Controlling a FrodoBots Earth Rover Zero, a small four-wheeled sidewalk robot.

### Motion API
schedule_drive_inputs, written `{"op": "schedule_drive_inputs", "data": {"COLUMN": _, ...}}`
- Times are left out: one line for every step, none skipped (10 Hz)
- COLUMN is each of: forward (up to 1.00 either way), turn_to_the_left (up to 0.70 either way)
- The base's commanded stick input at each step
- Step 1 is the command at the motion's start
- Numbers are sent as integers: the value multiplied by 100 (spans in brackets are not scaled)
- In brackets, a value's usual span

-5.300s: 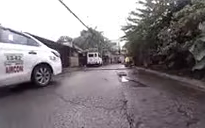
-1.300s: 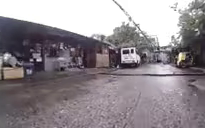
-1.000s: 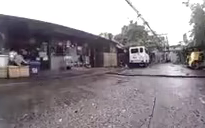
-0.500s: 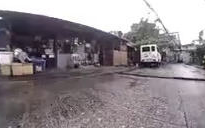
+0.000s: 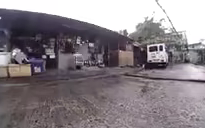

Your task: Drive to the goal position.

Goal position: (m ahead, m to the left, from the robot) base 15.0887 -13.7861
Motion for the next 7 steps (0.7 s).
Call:
{"op": "schedule_drive_inputs", "data": {"forward": 100, "turn_to_the_left": 0}}
{"op": "schedule_drive_inputs", "data": {"forward": 100, "turn_to_the_left": 0}}
{"op": "schedule_drive_inputs", "data": {"forward": 100, "turn_to_the_left": 0}}
{"op": "schedule_drive_inputs", "data": {"forward": 100, "turn_to_the_left": 0}}
{"op": "schedule_drive_inputs", "data": {"forward": 100, "turn_to_the_left": 0}}
{"op": "schedule_drive_inputs", "data": {"forward": 100, "turn_to_the_left": 0}}
{"op": "schedule_drive_inputs", "data": {"forward": 100, "turn_to_the_left": 0}}
